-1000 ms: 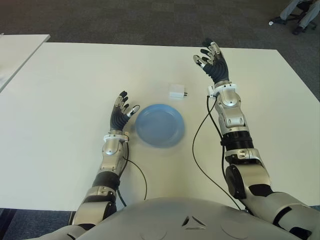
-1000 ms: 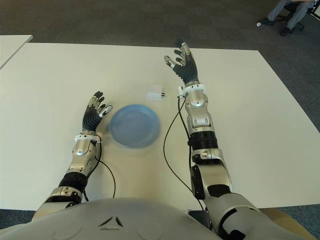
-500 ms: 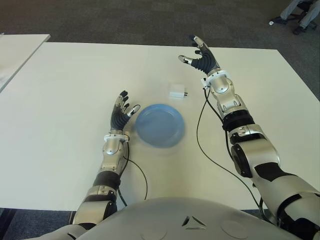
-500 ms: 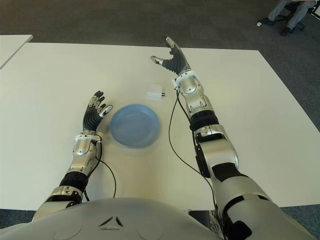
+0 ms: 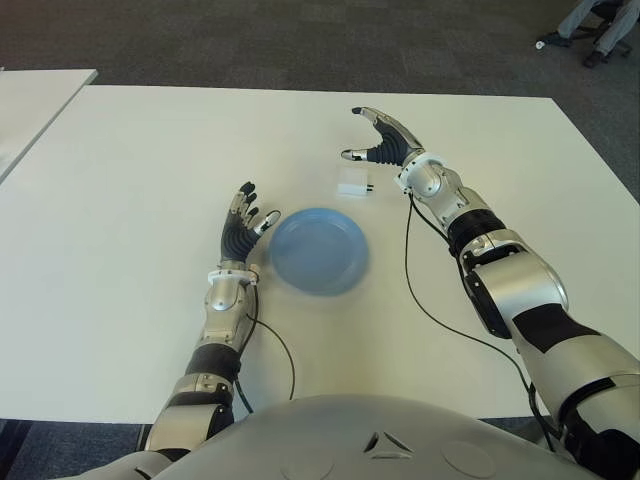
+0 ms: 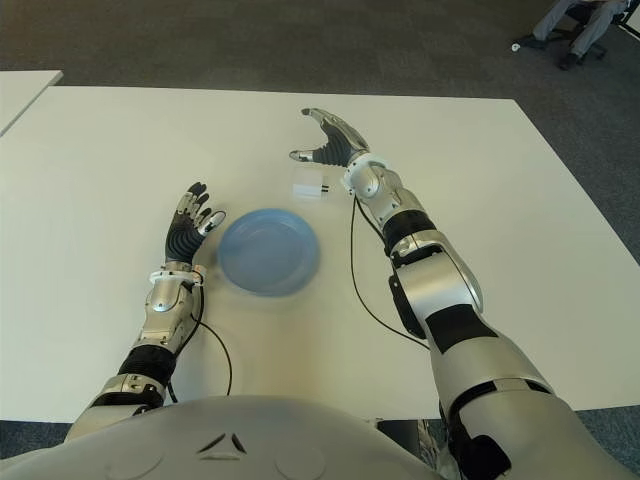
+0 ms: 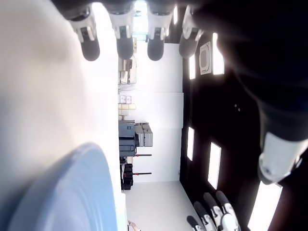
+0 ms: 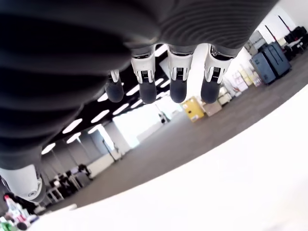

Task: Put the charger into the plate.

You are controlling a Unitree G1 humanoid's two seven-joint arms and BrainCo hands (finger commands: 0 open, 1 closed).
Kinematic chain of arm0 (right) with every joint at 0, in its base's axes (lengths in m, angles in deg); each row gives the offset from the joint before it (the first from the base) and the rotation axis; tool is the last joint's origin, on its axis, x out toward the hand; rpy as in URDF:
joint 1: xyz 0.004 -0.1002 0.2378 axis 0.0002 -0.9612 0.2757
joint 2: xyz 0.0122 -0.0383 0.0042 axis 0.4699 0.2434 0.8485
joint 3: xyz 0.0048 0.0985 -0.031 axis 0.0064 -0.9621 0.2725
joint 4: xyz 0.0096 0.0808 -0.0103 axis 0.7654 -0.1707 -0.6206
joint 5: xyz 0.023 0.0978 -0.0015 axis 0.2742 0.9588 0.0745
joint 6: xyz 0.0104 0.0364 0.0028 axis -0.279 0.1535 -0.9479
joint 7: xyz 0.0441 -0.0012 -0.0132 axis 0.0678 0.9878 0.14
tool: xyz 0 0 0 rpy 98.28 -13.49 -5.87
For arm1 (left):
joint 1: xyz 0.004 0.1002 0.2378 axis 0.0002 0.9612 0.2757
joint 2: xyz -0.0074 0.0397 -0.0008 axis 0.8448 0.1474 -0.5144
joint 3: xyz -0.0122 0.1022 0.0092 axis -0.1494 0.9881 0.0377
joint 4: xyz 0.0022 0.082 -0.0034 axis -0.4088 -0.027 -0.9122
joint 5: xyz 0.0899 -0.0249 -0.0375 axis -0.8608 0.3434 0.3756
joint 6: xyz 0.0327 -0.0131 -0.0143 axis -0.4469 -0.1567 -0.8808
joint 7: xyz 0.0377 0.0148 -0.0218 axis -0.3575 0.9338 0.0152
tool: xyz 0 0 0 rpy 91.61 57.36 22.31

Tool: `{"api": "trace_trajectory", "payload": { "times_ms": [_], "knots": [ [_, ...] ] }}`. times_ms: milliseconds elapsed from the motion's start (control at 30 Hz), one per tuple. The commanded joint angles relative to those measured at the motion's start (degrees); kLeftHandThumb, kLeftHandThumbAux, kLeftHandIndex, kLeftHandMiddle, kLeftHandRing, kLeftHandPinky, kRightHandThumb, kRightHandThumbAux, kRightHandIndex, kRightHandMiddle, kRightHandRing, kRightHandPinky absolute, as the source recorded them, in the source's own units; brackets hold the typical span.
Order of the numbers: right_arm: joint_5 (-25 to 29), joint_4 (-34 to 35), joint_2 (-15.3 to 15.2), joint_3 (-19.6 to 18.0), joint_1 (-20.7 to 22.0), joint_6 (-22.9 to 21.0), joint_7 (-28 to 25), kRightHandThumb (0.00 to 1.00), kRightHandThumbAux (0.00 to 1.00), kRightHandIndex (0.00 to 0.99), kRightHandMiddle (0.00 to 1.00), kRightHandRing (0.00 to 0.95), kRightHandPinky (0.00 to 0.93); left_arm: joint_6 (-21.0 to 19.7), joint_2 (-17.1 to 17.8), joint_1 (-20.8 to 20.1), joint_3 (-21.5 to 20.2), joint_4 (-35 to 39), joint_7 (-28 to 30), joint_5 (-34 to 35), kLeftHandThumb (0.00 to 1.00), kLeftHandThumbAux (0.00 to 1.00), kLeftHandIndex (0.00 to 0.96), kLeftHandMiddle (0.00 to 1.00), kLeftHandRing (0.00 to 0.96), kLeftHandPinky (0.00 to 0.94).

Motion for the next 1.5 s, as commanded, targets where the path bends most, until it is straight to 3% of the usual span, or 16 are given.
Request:
{"api": "trace_trajectory", "payload": {
  "times_ms": [33,367,1000,1500],
  "knots": [
    [-1.4,-3.2,0.5,1.5,2.0,-1.0,0.3,0.353,0.499,0.0,0.026,0.032,0.051,-1.9,-0.6,3.1,0.8,-1.3,-0.3,-0.5,0.0,0.586,0.0,0.082,0.077,0.083],
    [-0.8,-5.5,1.1,1.9,2.6,-1.3,-1.1,0.383,0.458,0.0,0.029,0.032,0.007,-2.8,-0.7,4.4,1.4,0.7,0.1,0.0,0.0,0.586,0.0,0.071,0.067,0.074],
    [-2.1,-8.4,2.5,3.9,0.9,-0.9,-0.8,0.441,0.435,0.0,0.007,0.016,0.028,-3.5,-0.3,6.3,2.0,4.1,0.1,0.1,0.0,0.582,0.0,0.074,0.07,0.079],
    [-3.1,-9.9,3.3,5.7,-1.7,-1.6,-0.1,0.397,0.469,0.0,0.0,0.0,0.046,-4.5,-0.6,9.1,2.2,7.9,0.2,0.5,0.0,0.582,0.0,0.069,0.061,0.065]
  ]
}}
